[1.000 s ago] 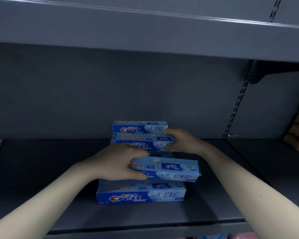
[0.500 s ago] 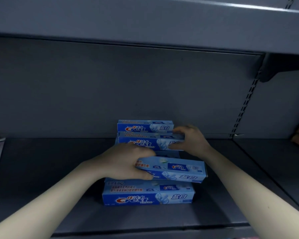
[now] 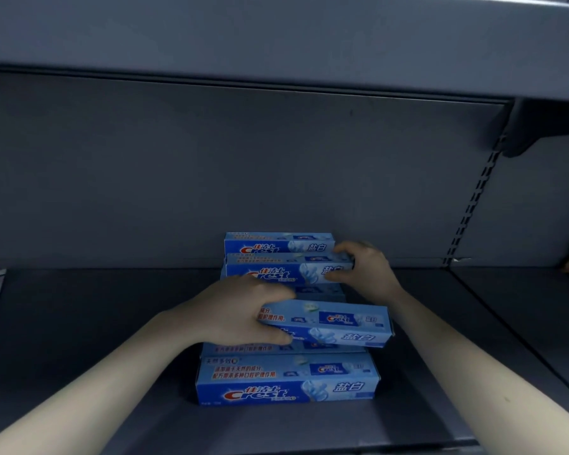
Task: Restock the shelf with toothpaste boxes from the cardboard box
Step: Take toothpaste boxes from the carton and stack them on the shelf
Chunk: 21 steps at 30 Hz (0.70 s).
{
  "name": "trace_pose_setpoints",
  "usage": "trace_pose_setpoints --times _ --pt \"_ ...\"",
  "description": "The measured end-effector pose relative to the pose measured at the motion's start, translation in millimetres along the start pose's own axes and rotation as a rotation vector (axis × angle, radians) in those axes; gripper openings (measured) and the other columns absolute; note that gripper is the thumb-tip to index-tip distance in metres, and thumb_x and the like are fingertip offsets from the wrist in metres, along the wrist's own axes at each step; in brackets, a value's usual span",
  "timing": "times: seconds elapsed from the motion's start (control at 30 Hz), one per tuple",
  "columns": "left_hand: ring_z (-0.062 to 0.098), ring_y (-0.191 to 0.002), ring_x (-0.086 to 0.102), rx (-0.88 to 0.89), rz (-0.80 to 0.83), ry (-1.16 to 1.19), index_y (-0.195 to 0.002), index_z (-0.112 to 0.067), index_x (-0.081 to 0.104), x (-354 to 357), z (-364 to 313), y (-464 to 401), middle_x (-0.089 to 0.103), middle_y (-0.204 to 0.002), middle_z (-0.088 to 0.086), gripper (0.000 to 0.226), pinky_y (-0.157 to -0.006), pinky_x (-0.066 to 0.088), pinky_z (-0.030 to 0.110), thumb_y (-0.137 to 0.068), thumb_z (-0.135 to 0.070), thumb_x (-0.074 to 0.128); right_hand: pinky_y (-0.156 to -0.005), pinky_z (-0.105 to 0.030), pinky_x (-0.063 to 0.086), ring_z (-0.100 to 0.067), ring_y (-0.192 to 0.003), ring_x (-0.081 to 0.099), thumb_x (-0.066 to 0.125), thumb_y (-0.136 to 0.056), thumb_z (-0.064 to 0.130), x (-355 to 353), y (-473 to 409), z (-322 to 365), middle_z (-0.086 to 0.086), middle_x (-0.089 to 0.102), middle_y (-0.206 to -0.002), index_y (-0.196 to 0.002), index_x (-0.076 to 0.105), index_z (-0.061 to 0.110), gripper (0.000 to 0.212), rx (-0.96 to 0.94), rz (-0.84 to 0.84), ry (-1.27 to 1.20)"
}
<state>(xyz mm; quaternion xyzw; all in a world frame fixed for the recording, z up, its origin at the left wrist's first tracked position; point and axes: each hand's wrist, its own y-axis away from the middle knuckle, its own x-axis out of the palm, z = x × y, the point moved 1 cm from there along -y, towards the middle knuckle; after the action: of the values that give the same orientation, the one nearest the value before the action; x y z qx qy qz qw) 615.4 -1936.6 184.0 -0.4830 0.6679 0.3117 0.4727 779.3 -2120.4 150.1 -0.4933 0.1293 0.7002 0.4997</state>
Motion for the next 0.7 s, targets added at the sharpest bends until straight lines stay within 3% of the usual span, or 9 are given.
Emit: trace_pose_setpoints --times 0.17,0.43,0.57,0.7 --pt "0.001 -0.084 0.060 -0.018 -0.004 0.022 -0.105 -0.029 0.058 -1 6 -1 0.065 -0.095 -0.017 0.031 -0.073 0.048 0.024 -0.080 -0.045 0.067 -0.080 -0.020 0.035 -0.020 -0.105 0.053 0.077 -0.074 0.028 6 -6 3 -0.008 0.053 -0.118 -0.122 0.056 0.014 0.054 0.022 -0.027 -0.036" --pt "0.001 -0.082 0.059 -0.037 -0.017 0.022 -0.103 -0.030 0.058 -3 13 -1 0.064 -0.094 -0.015 0.028 -0.071 0.048 0.027 -0.081 -0.045 0.067 -0.076 -0.022 0.035 -0.017 -0.098 0.050 0.076 -0.075 0.028 13 -16 3 -0.008 0.052 -0.116 -0.114 0.054 0.010 0.048 0.058 -0.036 -0.063" --pt "0.003 -0.103 0.051 -0.091 0.011 -0.046 -0.125 -0.028 0.052 1 18 -5 0.057 -0.119 -0.012 0.048 -0.079 0.033 0.017 -0.082 -0.047 0.064 -0.078 -0.024 0.036 -0.022 -0.105 0.052 0.075 -0.076 0.028 18 -17 7 -0.009 0.050 -0.119 -0.117 0.052 0.009 0.050 0.081 -0.058 -0.073" --pt "0.007 -0.110 0.052 -0.120 0.014 -0.060 -0.128 -0.029 0.051 0 22 -4 0.055 -0.123 -0.011 0.050 -0.081 0.030 0.016 -0.083 -0.046 0.063 -0.079 -0.026 0.037 -0.025 -0.106 0.052 0.074 -0.078 0.028 21 -19 10 -0.010 0.047 -0.120 -0.118 0.052 0.009 0.050 0.094 -0.088 -0.067"
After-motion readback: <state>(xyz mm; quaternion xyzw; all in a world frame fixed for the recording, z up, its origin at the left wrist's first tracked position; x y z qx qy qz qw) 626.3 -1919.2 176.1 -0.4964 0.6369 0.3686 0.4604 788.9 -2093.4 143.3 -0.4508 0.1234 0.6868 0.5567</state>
